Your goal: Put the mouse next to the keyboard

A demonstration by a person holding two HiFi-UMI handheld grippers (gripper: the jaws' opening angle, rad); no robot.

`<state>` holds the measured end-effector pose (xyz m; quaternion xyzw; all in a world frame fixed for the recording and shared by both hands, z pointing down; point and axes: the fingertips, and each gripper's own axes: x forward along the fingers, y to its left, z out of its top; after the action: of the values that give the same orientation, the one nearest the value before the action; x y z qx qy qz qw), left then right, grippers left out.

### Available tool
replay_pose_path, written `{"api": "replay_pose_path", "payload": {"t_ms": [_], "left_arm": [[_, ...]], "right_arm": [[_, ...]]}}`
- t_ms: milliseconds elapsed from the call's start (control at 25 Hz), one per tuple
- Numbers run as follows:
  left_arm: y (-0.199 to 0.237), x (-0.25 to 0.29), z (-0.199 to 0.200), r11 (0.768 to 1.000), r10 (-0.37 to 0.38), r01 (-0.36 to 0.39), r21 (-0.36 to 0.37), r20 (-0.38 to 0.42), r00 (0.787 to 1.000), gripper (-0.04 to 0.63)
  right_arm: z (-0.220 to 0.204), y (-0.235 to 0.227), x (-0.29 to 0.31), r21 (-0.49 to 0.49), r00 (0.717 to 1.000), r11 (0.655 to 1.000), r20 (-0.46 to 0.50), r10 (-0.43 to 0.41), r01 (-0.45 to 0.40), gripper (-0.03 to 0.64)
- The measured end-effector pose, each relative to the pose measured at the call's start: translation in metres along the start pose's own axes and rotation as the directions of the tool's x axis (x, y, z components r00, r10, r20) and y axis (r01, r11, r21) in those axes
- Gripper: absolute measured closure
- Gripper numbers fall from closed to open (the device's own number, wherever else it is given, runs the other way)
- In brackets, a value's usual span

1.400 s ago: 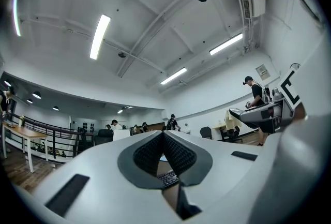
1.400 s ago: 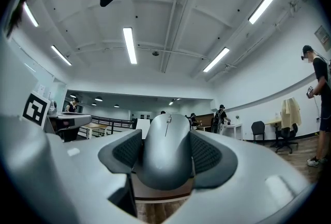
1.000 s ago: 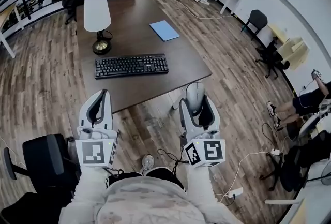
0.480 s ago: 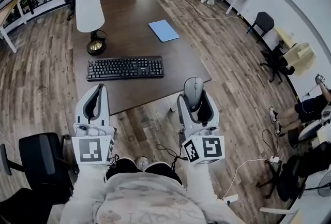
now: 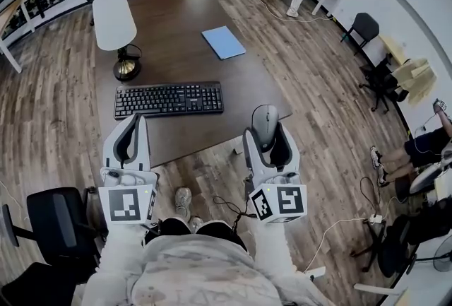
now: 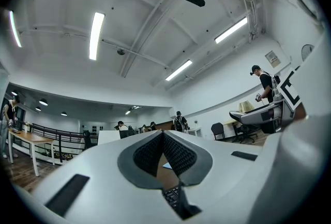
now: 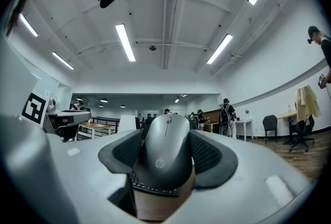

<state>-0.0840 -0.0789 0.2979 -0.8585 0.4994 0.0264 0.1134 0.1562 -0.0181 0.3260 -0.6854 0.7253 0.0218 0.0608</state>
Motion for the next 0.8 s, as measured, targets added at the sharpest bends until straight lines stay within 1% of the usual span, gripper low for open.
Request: {"api": "replay_pose_path", "payload": {"t_ms": [440, 560, 800], "left_arm": [[0.026, 0.082, -0.014, 0.999, -0.036, 0.036, -0.013, 0.013, 0.999, 0.592], [0.036, 0.101, -0.018, 0.999, -0.044, 0.044, -0.007, 0.012, 0.999, 0.592], [0.054, 0.129, -0.028, 0.998, -0.055, 0.055, -0.029, 0.022, 0.998, 0.592]], "right_arm": [[-0.003, -0.021, 0.077, 0.006, 0.999, 0.999, 0.013, -0.044, 0.044, 0.314], [-0.005, -0.024, 0.096, -0.001, 0.999, 0.999, 0.01, -0.053, 0.053, 0.314], [-0.015, -0.027, 0.126, 0.003, 0.997, 0.997, 0.003, -0.078, 0.078, 0.314]]}}
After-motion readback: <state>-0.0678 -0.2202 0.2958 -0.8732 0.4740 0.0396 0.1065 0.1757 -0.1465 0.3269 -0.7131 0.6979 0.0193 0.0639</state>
